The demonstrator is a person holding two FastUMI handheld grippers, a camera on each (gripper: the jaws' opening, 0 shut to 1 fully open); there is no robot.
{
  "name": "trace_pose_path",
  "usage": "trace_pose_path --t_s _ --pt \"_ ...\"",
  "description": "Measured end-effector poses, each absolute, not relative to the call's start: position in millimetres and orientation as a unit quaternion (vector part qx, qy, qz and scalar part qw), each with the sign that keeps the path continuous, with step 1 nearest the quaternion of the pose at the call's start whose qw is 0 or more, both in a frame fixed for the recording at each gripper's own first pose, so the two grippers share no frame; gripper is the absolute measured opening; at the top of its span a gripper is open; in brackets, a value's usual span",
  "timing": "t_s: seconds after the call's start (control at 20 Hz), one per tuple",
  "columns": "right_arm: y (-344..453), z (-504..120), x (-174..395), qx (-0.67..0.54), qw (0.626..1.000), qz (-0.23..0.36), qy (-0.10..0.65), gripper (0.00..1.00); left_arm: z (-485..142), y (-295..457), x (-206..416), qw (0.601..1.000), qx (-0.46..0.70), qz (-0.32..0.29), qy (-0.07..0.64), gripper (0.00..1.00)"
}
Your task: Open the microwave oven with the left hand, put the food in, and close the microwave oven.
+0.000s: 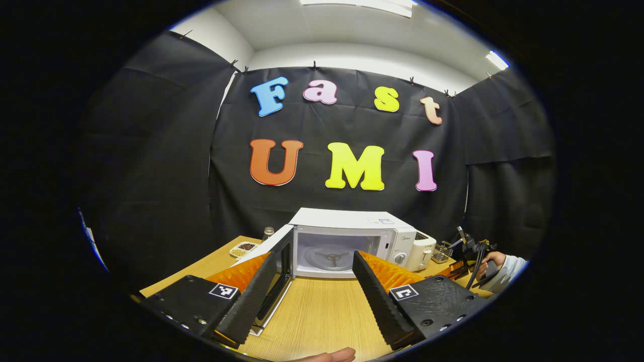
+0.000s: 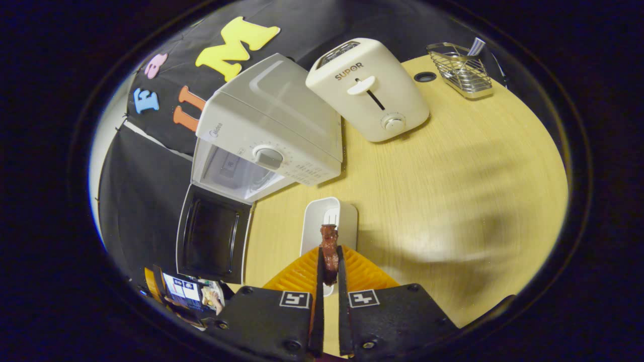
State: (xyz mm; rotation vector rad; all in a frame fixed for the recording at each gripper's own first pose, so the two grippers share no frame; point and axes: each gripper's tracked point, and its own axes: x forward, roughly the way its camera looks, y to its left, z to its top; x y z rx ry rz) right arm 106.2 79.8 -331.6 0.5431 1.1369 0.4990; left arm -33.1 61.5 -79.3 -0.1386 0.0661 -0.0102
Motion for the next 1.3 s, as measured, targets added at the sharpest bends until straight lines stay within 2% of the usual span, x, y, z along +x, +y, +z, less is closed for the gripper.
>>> trace_pose_path --t_s 0.25,0.4,0.55,1.0,1.3 --pt "80.1 -301.2 98.1 0.208 0.824 0.220 0.480 0.15 -79.2 70.0 -37.6 0.997 -0.079 -0.003 0.024 0.93" --pt "83.1 -280.1 92.2 0.157 0.861 0.205 0.437 0.14 -75.4 86.9 -44.9 0.998 -0.055 0.024 0.004 0.93" --pt "100.3 -260.2 76.4 0.117 0.883 0.205 0.406 0.14 -79.3 94.4 -53.9 0.999 -0.029 0.035 -0.005 0.93" --pt "188.9 -251.6 24.0 -0.001 0.907 0.238 0.346 0.15 -93.2 106.3 -69.1 0.996 -0.081 0.025 -0.014 0.93" --pt "247.3 -259.6 23.1 -0.042 0.913 0.252 0.319 0.14 -100.7 133.5 -72.6 0.995 -0.089 0.045 -0.008 0.93"
